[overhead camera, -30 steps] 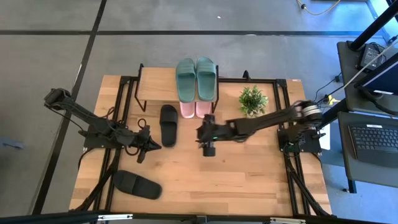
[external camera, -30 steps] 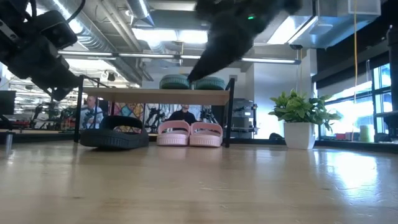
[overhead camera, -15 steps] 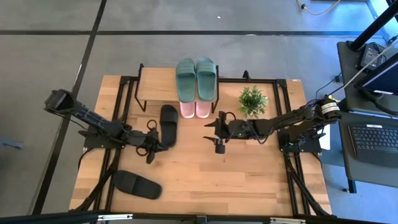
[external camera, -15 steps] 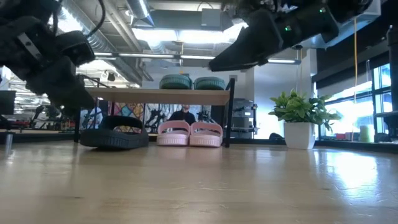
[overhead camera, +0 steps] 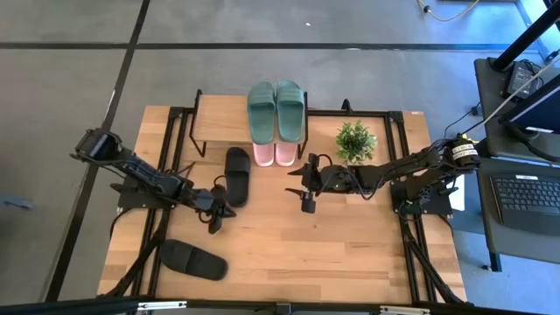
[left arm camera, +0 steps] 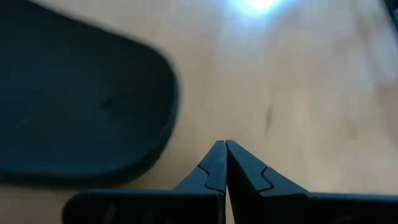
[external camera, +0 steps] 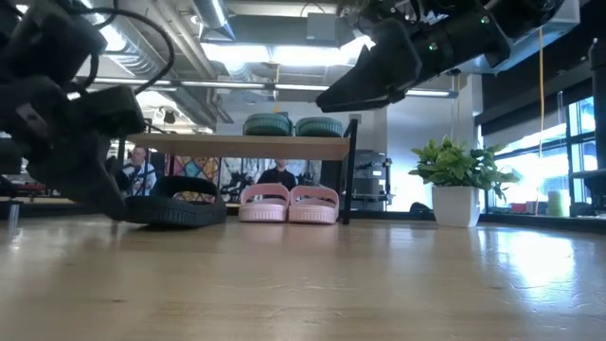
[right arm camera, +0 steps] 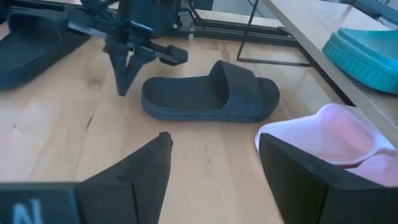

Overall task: Pick and place slides into the shelf
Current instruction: Put the right black slide under the shelf

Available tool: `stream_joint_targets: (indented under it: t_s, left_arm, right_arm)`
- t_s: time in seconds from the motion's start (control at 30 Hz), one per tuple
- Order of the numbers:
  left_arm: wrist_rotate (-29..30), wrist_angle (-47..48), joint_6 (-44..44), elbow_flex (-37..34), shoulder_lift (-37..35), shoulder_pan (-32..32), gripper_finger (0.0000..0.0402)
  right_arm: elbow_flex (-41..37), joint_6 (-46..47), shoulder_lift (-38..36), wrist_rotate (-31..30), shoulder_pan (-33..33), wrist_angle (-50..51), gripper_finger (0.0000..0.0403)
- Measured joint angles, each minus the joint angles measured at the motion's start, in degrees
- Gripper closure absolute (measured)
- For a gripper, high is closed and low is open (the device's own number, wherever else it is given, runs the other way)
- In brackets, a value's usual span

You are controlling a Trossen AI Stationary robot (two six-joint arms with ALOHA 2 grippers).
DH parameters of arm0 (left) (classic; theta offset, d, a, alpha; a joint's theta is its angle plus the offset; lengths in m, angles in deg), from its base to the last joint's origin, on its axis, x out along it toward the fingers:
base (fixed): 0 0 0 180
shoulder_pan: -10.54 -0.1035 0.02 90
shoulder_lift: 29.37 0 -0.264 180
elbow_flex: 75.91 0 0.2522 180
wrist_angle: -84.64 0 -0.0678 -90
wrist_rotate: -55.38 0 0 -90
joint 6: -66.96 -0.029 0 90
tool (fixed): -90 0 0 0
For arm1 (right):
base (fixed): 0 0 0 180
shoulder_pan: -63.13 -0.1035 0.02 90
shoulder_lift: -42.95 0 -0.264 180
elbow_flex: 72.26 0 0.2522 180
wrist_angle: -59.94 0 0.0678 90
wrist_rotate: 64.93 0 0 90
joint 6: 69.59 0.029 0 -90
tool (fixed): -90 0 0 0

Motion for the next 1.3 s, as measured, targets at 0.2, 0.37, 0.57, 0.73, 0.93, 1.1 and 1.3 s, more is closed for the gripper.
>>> stream_joint_targets:
  t_s: [0.2, 0.37, 0.57, 0.73, 0.93, 1.1, 1.3]
  left_arm:
    - [1.6, 4.6, -0.6, 0.1, -0.1, -3.9, 0.0401]
    - [1.8, 4.7, -2.7, 0.1, -0.1, -7.9, 0.0401]
    - [1.9, 4.9, -3.3, 0.1, -0.1, -13.4, 0.0401]
    - [2.1, 5.0, -5.6, 0.1, -0.1, -18.2, 0.0401]
    - [2.1, 4.9, -8.7, 0.1, -0.1, -23.7, 0.0401]
    - [2.2, 4.7, -12.7, 0.2, -0.1, -28.2, 0.0401]
    - [1.0, 4.9, -16.5, 1.9, -0.1, -33.0, 0.0401]
  right_arm:
    - [0.0, 0.8, 0.0, 0.0, 0.0, 0.1, 0.0161]
    - [0.0, 0.8, 0.0, 0.0, 0.0, 0.2, 0.0161]
    - [0.0, -0.7, 0.0, 0.0, 0.0, 0.3, 0.0161]
    - [0.0, -1.0, 0.0, 0.0, 0.0, 0.4, 0.0161]
    - [0.0, -2.1, 0.0, 0.0, 0.0, 0.9, 0.0161]
    - [0.0, -2.6, 0.0, 0.0, 0.3, 0.9, 0.0161]
    - [0.0, -2.5, 0.1, 0.0, 0.7, 1.1, 0.0161]
